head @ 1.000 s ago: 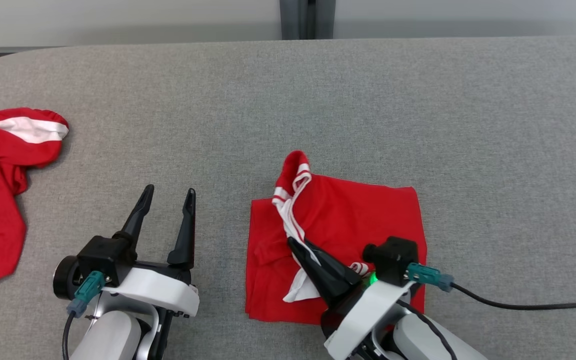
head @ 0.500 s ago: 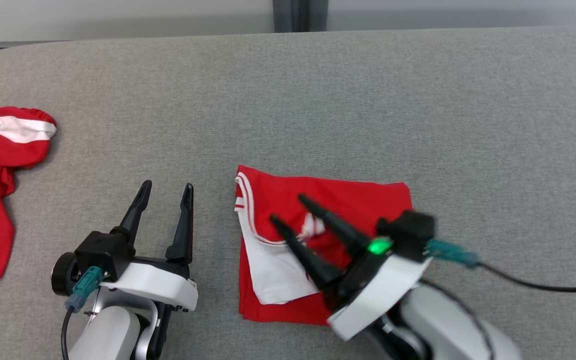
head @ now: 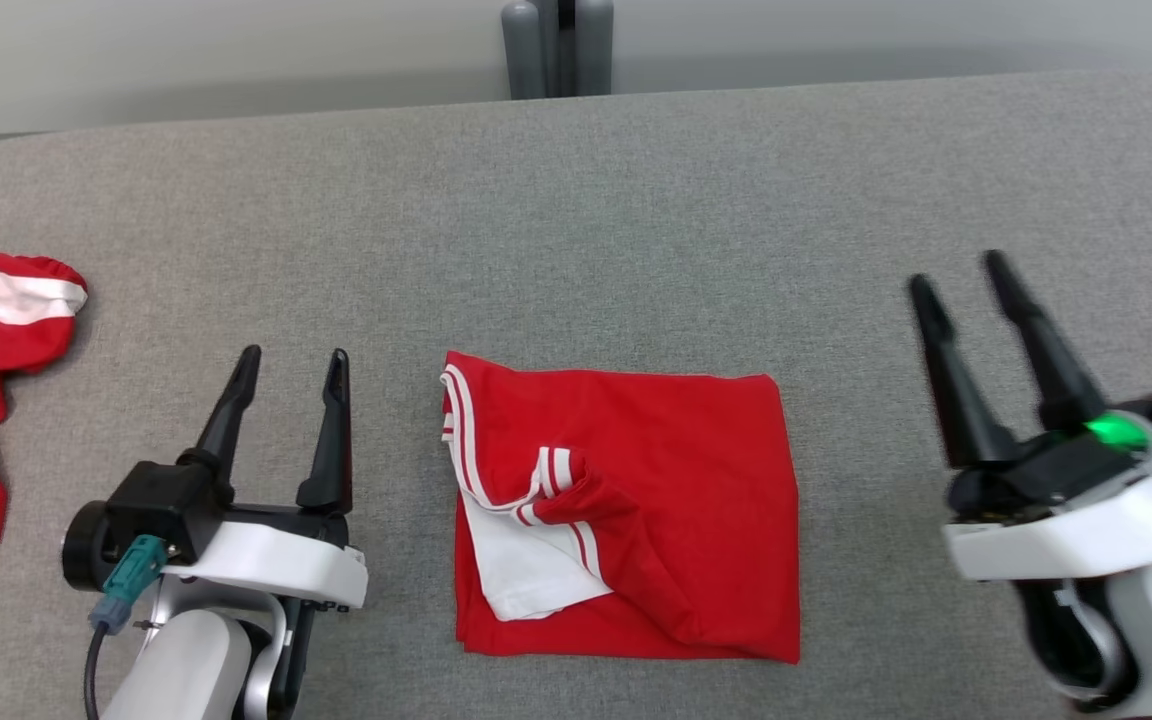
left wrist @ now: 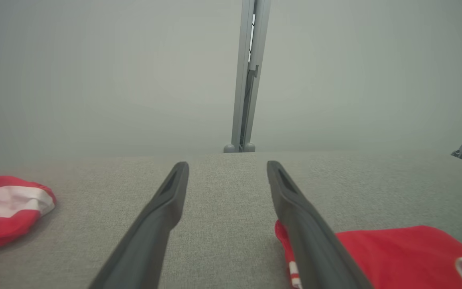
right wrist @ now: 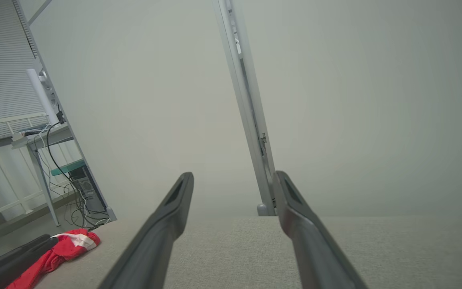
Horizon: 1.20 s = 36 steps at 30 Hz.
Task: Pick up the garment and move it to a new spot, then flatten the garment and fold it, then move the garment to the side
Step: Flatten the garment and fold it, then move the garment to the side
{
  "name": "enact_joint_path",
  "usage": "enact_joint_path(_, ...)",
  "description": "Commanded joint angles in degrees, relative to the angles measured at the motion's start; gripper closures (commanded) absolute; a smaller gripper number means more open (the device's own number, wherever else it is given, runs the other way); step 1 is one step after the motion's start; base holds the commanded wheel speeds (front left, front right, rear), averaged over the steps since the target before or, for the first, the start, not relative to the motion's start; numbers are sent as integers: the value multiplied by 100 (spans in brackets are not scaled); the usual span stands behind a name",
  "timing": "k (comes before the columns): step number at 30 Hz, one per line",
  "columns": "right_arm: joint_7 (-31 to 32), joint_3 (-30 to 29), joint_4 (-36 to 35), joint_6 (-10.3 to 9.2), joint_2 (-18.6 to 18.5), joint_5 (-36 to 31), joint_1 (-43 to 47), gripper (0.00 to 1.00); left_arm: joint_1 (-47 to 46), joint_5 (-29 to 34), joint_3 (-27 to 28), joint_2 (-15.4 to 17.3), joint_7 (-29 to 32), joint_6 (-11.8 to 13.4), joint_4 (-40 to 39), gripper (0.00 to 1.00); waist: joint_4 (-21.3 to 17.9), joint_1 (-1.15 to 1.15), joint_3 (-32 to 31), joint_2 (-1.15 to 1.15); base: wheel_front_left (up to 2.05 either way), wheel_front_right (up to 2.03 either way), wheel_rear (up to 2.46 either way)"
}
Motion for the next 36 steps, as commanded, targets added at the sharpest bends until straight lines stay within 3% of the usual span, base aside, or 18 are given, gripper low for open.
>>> enact_joint_path(1,9,-282,-7,-2,-96,-244,164,0,54,80,69,64,-17,54,-95,0,-33,0,-47,0,0,0,0)
enact_joint_path(7,257,-1113,119,-2,-225,-877,669,0,239,142,200,136,-17,141,-348,0,-114,0,-200,0,0,0,0)
enact_joint_path(14,487,-1518,218,-2,-149,-1162,1213,0,490,145,221,218,6,204,-488,0,-169,0,-406,0,0,0,0)
enact_joint_path(36,667,-1673,335,-2,-8,-1258,1501,0,809,138,121,323,238,405,-834,0,-144,0,-582,0,0,0,0)
